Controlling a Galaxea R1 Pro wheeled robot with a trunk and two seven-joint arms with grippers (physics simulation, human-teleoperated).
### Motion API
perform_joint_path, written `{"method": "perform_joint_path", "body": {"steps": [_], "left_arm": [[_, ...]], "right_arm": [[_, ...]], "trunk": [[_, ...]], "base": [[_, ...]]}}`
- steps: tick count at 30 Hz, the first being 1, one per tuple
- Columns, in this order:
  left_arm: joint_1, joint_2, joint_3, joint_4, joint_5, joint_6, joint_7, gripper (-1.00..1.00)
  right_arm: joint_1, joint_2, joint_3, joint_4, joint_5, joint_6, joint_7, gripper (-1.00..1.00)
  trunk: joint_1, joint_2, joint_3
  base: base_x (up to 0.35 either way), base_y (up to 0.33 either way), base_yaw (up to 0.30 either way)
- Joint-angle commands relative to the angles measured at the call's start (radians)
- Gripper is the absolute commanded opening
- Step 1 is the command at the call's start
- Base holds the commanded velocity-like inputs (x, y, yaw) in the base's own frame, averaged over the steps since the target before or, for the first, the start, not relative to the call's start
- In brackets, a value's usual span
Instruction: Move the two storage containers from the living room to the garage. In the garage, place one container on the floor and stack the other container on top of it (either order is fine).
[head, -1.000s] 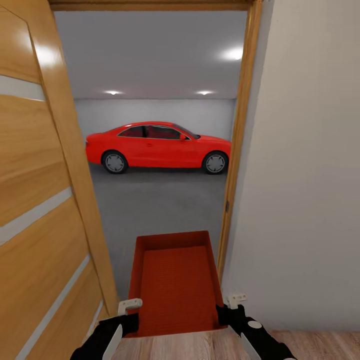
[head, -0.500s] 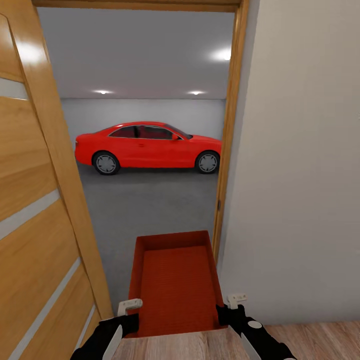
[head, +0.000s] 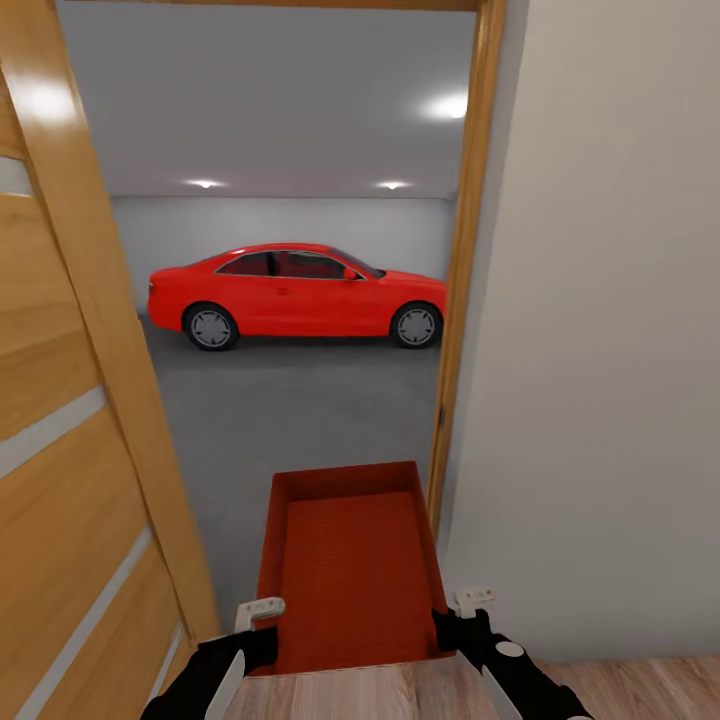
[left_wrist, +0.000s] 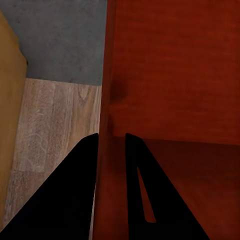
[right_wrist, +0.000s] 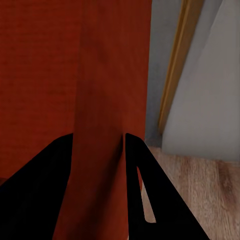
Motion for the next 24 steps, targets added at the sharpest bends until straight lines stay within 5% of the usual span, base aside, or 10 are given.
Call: {"method": "perform_joint_path", "body": {"steps": [1, 10, 17, 24], "left_arm": [[-0.001, 0.020, 0.005, -0.029, -0.022, 0.003, 0.033, -1.00], [-0.001, 0.020, 0.005, -0.029, -0.022, 0.003, 0.033, -1.00], [-0.001, 0.019, 0.006, -0.029, -0.022, 0.003, 0.033, -1.00], [0.000, 0.019, 0.006, -0.029, -0.024, 0.003, 0.033, -1.00]], "right_arm": [[-0.001, -0.001, 0.029, 0.003, -0.011, -0.004, 0.030, -1.00], [-0.001, -0.001, 0.029, 0.003, -0.011, -0.004, 0.030, -1.00], [-0.001, -0.001, 0.029, 0.003, -0.011, -0.003, 0.030, -1.00], [-0.001, -0.001, 0.029, 0.003, -0.010, -0.004, 0.030, -1.00]], "trunk": [[0.001, -0.002, -0.002], [0.001, -0.002, -0.002], [0.001, -0.002, -0.002], [0.001, -0.002, -0.002]], "base": [[0.318, 0.000, 0.000], [0.325, 0.000, 0.004], [0.314, 0.000, 0.228], [0.058, 0.000, 0.039]]}}
